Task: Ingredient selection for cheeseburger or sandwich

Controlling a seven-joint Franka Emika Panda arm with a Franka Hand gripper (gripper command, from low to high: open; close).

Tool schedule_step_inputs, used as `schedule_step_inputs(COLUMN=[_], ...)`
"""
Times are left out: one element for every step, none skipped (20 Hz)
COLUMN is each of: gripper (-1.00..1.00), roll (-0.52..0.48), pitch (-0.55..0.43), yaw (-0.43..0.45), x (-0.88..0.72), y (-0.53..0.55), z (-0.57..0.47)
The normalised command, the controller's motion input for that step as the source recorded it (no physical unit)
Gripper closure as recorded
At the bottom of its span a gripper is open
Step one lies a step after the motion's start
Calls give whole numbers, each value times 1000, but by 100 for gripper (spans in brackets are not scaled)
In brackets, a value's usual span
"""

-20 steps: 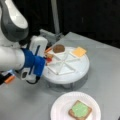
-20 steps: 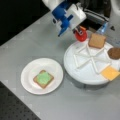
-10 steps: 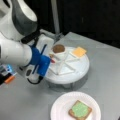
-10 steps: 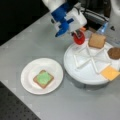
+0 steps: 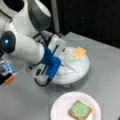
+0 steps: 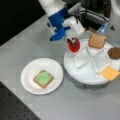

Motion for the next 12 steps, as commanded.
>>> schedule_step_inputs(gripper=[100, 100, 100, 100, 100, 100, 100, 100, 100, 100, 100, 100], roll=[15, 25, 36, 50, 58, 52, 48, 33, 3, -17, -39, -38], pitch=[123, 126, 128, 138, 143, 149, 167, 181, 200, 204, 212, 219], yaw=[206, 201, 194, 195, 194, 188, 180, 173, 176, 175, 177, 182], x=[810, 773, 743, 706, 670, 636, 585, 559, 540, 529, 534, 507], y=[-297, -309, -330, -360, -400, -444, -478, -514, -543, -559, -574, -539], z=[-79, -78, -70, -52, -26, 15, 79, 130, 152, 144, 114, 89])
